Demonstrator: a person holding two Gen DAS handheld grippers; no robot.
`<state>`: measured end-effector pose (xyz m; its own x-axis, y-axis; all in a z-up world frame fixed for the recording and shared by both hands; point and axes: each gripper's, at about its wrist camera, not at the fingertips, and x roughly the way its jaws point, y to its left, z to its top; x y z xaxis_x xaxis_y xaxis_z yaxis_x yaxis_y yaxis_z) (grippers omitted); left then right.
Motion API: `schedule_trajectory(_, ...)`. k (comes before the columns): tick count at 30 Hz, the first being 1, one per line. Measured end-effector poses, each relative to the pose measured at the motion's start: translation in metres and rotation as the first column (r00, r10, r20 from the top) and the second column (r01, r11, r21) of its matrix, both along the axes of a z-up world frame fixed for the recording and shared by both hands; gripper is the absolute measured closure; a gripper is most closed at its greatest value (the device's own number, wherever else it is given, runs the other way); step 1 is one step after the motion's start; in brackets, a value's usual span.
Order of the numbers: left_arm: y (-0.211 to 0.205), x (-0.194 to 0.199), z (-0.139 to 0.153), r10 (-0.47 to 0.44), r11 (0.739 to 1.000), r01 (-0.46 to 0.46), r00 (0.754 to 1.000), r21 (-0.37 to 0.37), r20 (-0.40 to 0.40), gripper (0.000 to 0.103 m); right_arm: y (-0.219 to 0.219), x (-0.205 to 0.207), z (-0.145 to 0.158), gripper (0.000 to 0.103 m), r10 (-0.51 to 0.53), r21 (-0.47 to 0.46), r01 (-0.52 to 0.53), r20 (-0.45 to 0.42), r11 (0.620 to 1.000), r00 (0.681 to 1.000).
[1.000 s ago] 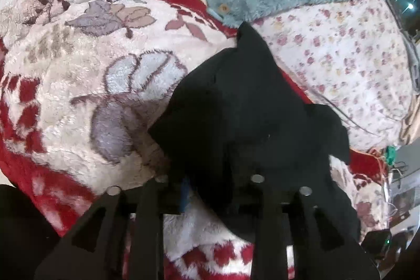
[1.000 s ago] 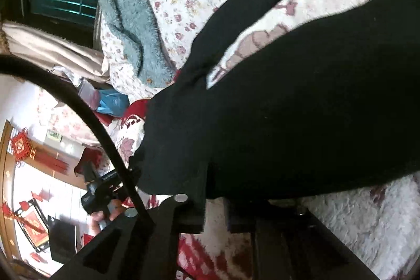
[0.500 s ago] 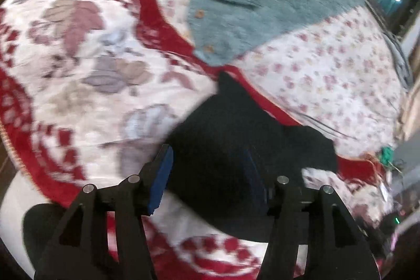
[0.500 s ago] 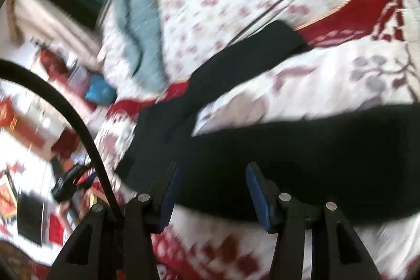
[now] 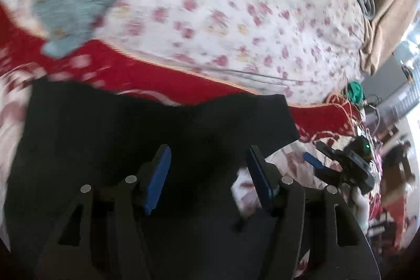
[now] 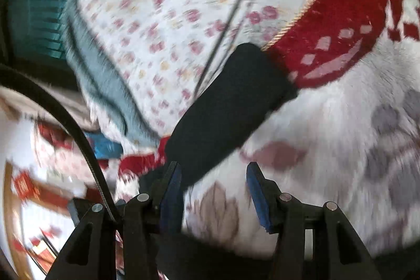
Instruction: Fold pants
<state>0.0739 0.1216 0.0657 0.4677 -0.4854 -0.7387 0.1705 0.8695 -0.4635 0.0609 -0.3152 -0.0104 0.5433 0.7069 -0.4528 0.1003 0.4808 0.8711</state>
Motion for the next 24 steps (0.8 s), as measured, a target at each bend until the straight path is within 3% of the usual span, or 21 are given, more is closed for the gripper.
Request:
schedule_trajectory(4, -0.024, 0.051, -0.016, -0.085, 0.996, 0.086, 0.995, 0.018, -0.044, 0.042, -0.01, 0.024, -0.006, 0.053, -0.024, -0.015, 0.024, -0.036, 1.0, 0.999)
schedule_trajectory(9, -0.041, 0.089, -0.029, -0.214, 0.976, 0.216, 0.975, 0.022, -0.066, 0.042, -0.019, 0.058, 0.029, 0.053, 0.016, -0.191, -0.007, 0.047, 0.981, 0.999)
schedule_trajectory(11, -0.047, 0.097, -0.033, -0.285, 0.958, 0.287, 0.955, 0.016, -0.077, 0.042, -0.015, 0.083, 0.04, 0.047, 0.103, -0.279, -0.076, 0.082, 0.957, 0.991)
schedule_trajectory(13, -0.051, 0.101, -0.037, -0.325, 0.945, 0.327, 0.942, 0.015, -0.088, 0.042, -0.007, 0.111, 0.038, 0.03, 0.185, -0.344, -0.154, 0.059, 0.926, 0.981)
schedule_trajectory(16, -0.053, 0.107, -0.043, -0.355, 0.931, 0.361, 0.93, 0.049, -0.098, 0.042, 0.001, 0.141, 0.03, 0.03, 0.227, -0.447, -0.189, 0.032, 0.874, 0.973)
schedule_trajectory(20, -0.061, 0.117, -0.057, -0.394, 0.911, 0.407, 0.906, 0.064, -0.153, 0.042, 0.01, 0.166, 0.012, 0.03, 0.283, -0.418, -0.258, -0.002, 0.871, 0.959)
schedule_trajectory(21, -0.064, 0.119, -0.061, -0.402, 0.906, 0.418, 0.899, 0.067, -0.176, 0.042, 0.012, 0.17, 0.009, 0.034, 0.292, -0.418, -0.268, -0.007, 0.868, 0.956)
schedule_trajectory(22, -0.066, 0.122, -0.065, -0.406, 0.903, 0.425, 0.893, 0.067, -0.195, 0.042, 0.016, 0.173, 0.004, 0.05, 0.306, -0.423, -0.279, -0.006, 0.862, 0.952)
schedule_trajectory(24, -0.071, 0.126, -0.072, -0.413, 0.896, 0.437, 0.885, 0.076, -0.217, 0.042, 0.023, 0.174, -0.001, 0.068, 0.32, -0.473, -0.288, -0.012, 0.833, 0.947)
